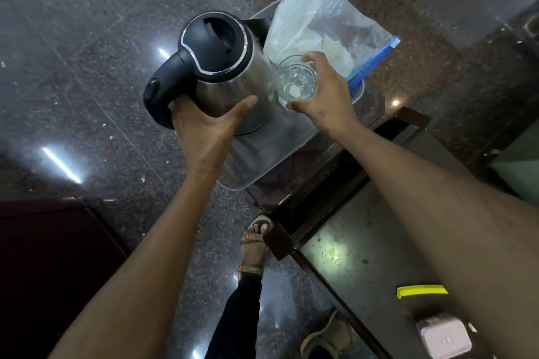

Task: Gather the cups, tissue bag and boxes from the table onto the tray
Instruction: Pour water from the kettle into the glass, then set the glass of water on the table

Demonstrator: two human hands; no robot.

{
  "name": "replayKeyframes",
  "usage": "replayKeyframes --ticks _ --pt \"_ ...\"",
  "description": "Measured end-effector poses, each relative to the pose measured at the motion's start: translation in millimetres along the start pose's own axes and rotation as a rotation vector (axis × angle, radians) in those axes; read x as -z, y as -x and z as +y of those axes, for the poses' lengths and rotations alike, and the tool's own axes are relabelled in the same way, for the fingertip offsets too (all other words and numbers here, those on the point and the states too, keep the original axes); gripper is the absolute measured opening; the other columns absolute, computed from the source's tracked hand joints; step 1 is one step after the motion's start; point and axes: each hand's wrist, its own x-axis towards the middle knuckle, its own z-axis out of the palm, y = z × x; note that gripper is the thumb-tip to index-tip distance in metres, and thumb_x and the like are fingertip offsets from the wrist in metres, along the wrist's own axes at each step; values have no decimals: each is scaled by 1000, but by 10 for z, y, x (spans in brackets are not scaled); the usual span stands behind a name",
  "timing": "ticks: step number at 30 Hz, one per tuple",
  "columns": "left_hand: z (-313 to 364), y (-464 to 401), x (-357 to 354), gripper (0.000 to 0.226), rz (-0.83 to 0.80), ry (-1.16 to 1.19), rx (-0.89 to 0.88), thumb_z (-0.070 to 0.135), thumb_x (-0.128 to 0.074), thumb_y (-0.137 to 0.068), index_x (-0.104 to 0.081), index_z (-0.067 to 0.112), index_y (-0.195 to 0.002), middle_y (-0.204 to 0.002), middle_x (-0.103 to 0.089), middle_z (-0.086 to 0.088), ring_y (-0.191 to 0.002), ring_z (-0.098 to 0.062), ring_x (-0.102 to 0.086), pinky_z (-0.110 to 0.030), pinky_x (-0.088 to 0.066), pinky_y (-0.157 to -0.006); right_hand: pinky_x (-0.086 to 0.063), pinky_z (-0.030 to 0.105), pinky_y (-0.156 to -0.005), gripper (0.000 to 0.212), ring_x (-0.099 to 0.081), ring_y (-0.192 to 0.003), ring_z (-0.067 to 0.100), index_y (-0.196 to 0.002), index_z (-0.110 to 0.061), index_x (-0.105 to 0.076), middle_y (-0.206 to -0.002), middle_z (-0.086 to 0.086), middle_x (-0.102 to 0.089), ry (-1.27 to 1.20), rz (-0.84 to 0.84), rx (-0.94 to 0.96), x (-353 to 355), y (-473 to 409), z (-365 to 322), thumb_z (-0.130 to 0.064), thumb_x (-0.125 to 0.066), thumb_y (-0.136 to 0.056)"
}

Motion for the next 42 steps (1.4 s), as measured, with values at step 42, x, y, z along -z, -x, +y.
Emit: replayKeyframes --ticks 42 --pt "1244 3648 -2931 74 -1195 -251 -737 29 -94 -68 -61 22 -134 -120 -77 -2 -115 -26 -72 -40 -56 -93 -51 29 -96 79 -67 -116 20 -139 -9 -51 -127 5 -70 -102 430 -451 2701 3497 2422 -20 -90 -71"
